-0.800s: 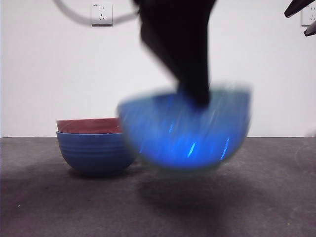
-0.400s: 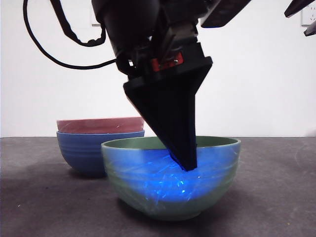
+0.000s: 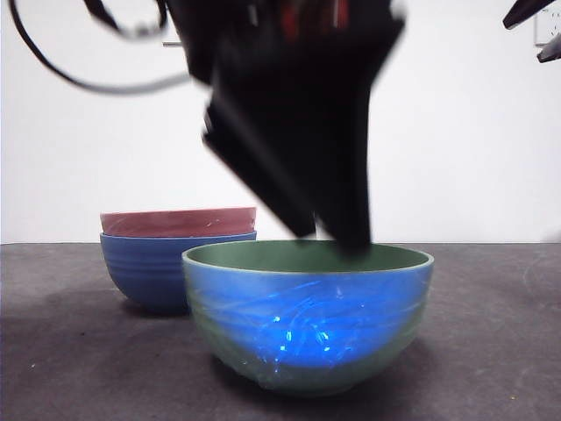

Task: Pick up the green bowl on the top,put the green bowl on the left,pick up the red bowl in the middle,put the red bowl on the right

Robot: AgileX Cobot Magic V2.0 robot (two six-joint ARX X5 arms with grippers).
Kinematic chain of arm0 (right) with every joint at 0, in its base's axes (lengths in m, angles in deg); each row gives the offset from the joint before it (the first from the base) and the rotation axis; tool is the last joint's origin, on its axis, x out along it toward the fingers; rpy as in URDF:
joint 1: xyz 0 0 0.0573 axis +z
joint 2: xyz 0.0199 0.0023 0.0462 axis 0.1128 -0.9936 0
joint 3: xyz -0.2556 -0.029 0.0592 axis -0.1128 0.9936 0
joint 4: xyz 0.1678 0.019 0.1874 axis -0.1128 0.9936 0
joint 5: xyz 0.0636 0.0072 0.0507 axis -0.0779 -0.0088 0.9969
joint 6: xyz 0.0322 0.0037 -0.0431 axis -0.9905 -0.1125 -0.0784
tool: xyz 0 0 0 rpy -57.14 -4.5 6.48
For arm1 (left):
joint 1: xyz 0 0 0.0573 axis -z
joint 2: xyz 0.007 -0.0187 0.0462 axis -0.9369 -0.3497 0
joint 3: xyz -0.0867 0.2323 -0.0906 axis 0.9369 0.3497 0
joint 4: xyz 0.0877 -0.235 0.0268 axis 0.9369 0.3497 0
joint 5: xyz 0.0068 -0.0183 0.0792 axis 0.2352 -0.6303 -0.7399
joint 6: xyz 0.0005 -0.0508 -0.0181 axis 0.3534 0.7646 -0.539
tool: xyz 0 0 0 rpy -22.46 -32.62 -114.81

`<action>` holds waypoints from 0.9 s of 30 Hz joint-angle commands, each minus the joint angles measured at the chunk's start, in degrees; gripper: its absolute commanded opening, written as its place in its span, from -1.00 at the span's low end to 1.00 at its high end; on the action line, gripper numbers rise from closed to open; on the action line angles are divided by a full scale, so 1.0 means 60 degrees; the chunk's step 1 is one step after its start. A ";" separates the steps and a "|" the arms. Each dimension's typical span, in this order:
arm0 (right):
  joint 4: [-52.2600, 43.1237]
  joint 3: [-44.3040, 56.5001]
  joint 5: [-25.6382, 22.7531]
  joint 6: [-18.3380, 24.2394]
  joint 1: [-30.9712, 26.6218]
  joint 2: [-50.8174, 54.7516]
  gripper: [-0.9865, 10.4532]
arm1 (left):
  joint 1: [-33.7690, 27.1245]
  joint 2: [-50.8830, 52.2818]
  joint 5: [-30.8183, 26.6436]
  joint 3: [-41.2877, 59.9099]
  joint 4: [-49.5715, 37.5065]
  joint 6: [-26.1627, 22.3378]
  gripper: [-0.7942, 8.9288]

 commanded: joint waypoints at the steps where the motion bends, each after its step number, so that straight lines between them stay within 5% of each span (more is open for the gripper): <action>1: -0.0062 -0.0208 0.0040 0.0146 0.0375 -0.0069 -0.39 | -0.0058 0.0903 -0.0106 -0.0149 0.0055 0.0576 0.12; 8: 0.0149 -0.1322 -0.0004 0.0572 0.2014 -0.1024 -0.39 | -0.0801 0.3304 -0.1647 -0.0331 0.0295 0.0936 0.12; 14: 0.1217 -0.3140 -0.0208 0.1592 0.3901 -0.2816 -0.39 | -0.2634 0.4954 -0.2277 -0.0331 0.1559 0.1228 0.12; 22: 0.3384 -0.6685 -0.2361 0.3847 0.6739 -0.6492 -0.39 | -0.5719 0.6597 -0.2732 -0.0331 0.3413 0.1257 0.12; 27: 0.3275 -0.8091 -0.3577 0.4754 0.7894 -0.8776 -0.39 | -0.6233 0.7235 -0.2699 -0.0331 0.4215 0.1268 0.12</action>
